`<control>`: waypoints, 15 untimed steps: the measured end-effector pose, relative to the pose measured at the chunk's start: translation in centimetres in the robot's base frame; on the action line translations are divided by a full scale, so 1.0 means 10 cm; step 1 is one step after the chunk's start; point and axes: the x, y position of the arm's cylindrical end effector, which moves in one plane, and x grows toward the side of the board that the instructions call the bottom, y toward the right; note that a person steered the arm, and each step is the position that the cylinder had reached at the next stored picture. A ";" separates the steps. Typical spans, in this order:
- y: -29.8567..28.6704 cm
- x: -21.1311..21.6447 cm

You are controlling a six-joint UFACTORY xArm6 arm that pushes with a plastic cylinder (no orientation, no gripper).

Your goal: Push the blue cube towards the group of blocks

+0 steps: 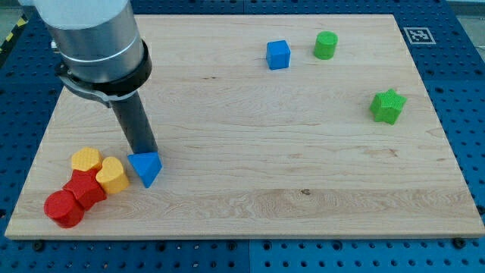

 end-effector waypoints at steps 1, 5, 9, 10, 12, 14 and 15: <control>0.00 0.05; 0.00 -0.38; 0.68 -0.44; 0.98 -0.44; 1.46 -0.44; 2.01 -0.71; 2.18 -0.97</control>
